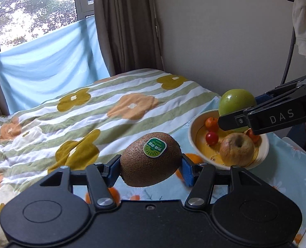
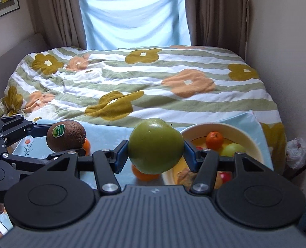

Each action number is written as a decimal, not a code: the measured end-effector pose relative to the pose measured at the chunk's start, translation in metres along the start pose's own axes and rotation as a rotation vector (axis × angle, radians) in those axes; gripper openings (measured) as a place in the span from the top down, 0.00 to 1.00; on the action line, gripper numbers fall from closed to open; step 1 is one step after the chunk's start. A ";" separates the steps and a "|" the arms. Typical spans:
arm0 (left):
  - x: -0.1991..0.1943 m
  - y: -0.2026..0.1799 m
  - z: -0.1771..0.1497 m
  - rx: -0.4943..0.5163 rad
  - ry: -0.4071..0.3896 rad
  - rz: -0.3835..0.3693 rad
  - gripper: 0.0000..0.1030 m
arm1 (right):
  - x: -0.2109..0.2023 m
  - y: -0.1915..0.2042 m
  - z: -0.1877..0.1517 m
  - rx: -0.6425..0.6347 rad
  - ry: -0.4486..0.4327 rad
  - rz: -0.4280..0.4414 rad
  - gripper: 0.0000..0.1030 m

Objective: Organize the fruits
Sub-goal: 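Carry the kiwi and green apple over the bowl and open the left tool, then lower the green apple into the bowl and open the right tool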

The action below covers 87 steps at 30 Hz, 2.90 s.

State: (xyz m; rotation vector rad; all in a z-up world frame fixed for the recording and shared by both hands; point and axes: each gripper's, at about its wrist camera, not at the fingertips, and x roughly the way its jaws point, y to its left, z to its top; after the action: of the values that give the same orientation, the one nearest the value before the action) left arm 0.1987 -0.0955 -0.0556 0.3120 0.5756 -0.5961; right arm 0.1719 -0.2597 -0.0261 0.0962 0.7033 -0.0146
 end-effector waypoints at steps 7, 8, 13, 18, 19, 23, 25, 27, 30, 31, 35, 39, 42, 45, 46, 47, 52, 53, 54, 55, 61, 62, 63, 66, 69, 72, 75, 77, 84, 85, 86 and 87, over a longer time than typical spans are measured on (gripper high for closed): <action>0.027 -0.044 0.031 0.039 -0.018 -0.051 0.39 | -0.015 -0.058 0.004 0.022 -0.011 -0.061 0.31; 0.032 -0.051 0.034 0.044 -0.018 -0.057 0.39 | -0.016 -0.066 0.004 0.025 -0.012 -0.067 0.31; 0.062 -0.075 0.049 0.050 -0.007 -0.081 0.39 | -0.014 -0.100 0.004 0.040 -0.010 -0.089 0.31; 0.093 -0.090 0.054 0.040 0.021 -0.087 0.39 | -0.003 -0.126 0.002 0.050 0.003 -0.093 0.31; 0.099 -0.091 0.054 0.034 0.029 -0.084 0.39 | -0.001 -0.130 0.002 0.052 0.006 -0.093 0.31; 0.124 -0.093 0.057 0.008 0.058 -0.064 0.39 | 0.008 -0.143 -0.001 0.061 0.014 -0.086 0.31; 0.136 -0.095 0.059 0.002 0.068 -0.054 0.39 | 0.012 -0.148 -0.002 0.067 0.016 -0.080 0.31; 0.147 -0.096 0.061 0.001 0.077 -0.045 0.39 | 0.016 -0.152 -0.003 0.072 0.020 -0.075 0.31; 0.161 -0.100 0.061 0.020 0.087 -0.047 0.39 | 0.021 -0.157 -0.004 0.077 0.023 -0.067 0.31; 0.165 -0.102 0.061 0.028 0.092 -0.047 0.39 | 0.023 -0.159 -0.004 0.078 0.025 -0.064 0.31; 0.178 -0.104 0.058 0.038 0.122 -0.044 0.39 | 0.030 -0.166 -0.005 0.087 0.033 -0.061 0.31; 0.182 -0.103 0.058 0.022 0.124 -0.058 0.32 | 0.034 -0.172 -0.005 0.093 0.038 -0.058 0.31; 0.176 -0.105 0.063 0.030 0.085 -0.067 0.00 | 0.036 -0.175 -0.004 0.098 0.040 -0.055 0.31; 0.166 -0.106 0.068 0.053 0.058 -0.051 0.00 | 0.039 -0.178 0.000 0.108 0.038 -0.048 0.31; 0.163 -0.105 0.070 0.052 0.057 -0.048 0.00 | 0.039 -0.179 0.002 0.110 0.037 -0.044 0.31; 0.161 -0.104 0.071 0.049 0.055 -0.047 0.00 | 0.040 -0.180 0.003 0.111 0.036 -0.041 0.31; 0.145 -0.100 0.073 0.031 0.048 -0.034 0.00 | 0.052 -0.180 0.013 0.104 0.038 -0.026 0.31; 0.142 -0.100 0.073 0.028 0.049 -0.034 0.00 | 0.056 -0.180 0.015 0.105 0.041 -0.021 0.31; 0.140 -0.100 0.072 0.026 0.051 -0.034 0.00 | 0.060 -0.180 0.016 0.106 0.045 -0.017 0.31; 0.138 -0.100 0.071 0.025 0.052 -0.032 0.00 | 0.065 -0.180 0.017 0.105 0.049 -0.012 0.31; 0.132 -0.100 0.065 0.010 0.066 -0.009 0.00 | 0.091 -0.174 0.020 0.083 0.072 0.015 0.31; 0.130 -0.099 0.065 0.002 0.067 -0.002 0.00 | 0.095 -0.173 0.019 0.081 0.074 0.018 0.31; 0.129 -0.098 0.064 -0.009 0.067 0.002 0.00 | 0.100 -0.173 0.019 0.080 0.076 0.021 0.31; 0.127 -0.097 0.063 -0.036 0.063 0.003 0.00 | 0.111 -0.172 0.017 0.078 0.081 0.031 0.31; 0.126 -0.096 0.061 -0.042 0.065 0.012 0.00 | 0.119 -0.169 0.015 0.068 0.081 0.042 0.31; 0.125 -0.095 0.060 -0.053 0.068 0.017 0.00 | 0.122 -0.167 0.013 0.081 0.080 0.056 0.30; 0.122 -0.093 0.059 -0.070 0.063 0.013 0.00 | 0.125 -0.165 0.012 0.098 0.088 0.072 0.30; 0.120 -0.094 0.060 -0.069 0.060 0.017 0.00 | 0.123 -0.163 0.010 0.098 0.072 0.064 0.30; 0.111 -0.096 0.057 -0.064 0.056 0.024 0.00 | 0.107 -0.159 0.013 0.088 0.022 0.044 0.02; 0.108 -0.097 0.057 -0.065 0.055 0.026 0.00 | 0.104 -0.159 0.013 0.090 0.023 0.042 0.02; 0.105 -0.097 0.056 -0.065 0.052 0.027 0.00 | 0.101 -0.159 0.013 0.092 0.022 0.039 0.02; 0.101 -0.097 0.056 -0.064 0.049 0.030 0.00 | 0.097 -0.158 0.013 0.092 0.020 0.038 0.02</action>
State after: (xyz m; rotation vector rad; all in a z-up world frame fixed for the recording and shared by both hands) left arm 0.2324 -0.2406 -0.0815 0.2744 0.6347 -0.5415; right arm 0.2473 -0.4159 -0.0923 0.1976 0.7204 -0.0100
